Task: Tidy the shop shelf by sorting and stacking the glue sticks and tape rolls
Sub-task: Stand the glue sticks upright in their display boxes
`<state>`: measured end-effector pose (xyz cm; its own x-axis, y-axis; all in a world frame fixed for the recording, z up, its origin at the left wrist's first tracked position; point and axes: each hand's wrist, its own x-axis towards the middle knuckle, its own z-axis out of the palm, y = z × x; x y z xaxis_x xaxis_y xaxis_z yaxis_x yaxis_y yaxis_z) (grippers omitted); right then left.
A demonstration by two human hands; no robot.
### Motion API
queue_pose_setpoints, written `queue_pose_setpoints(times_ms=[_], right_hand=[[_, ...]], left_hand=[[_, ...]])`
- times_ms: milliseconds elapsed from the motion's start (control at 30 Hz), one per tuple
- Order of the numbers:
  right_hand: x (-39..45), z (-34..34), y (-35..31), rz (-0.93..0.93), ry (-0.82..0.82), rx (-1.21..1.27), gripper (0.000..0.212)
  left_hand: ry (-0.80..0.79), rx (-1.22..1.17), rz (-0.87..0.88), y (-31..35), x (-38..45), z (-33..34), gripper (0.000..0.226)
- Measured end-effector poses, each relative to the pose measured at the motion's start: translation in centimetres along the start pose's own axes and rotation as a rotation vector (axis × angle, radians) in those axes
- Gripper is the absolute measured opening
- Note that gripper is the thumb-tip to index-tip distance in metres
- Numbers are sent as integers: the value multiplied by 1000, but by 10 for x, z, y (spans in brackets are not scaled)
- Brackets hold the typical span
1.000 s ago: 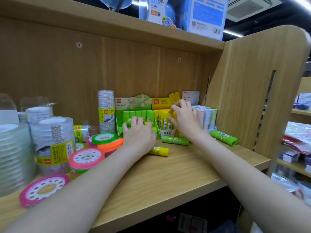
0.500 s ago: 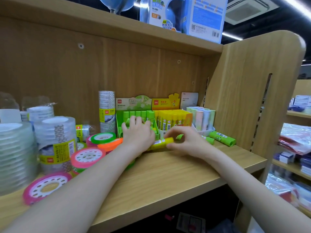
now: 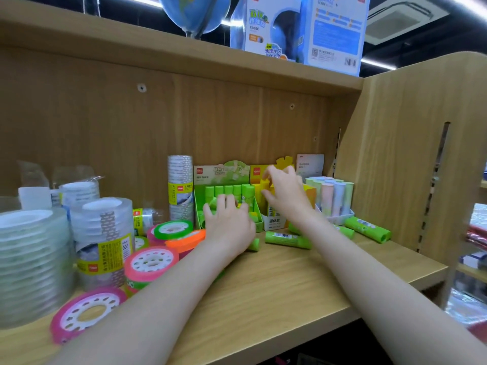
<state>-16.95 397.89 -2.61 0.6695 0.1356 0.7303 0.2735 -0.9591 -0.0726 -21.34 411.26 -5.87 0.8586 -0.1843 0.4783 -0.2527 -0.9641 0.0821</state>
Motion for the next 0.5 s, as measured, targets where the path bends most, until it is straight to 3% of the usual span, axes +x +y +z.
queue_pose_setpoints(times_ms=[133,367,500], right_hand=[[-1,7,0,5,-40,-126,26],[3,11,1,64,-139,-28,30],[-7,3,7,24,68,96,35]], left_hand=[[4,5,-1,0,0,0,36],[35,17,-59,1,-1,0,41],[24,37,-111,3,0,-1,41]])
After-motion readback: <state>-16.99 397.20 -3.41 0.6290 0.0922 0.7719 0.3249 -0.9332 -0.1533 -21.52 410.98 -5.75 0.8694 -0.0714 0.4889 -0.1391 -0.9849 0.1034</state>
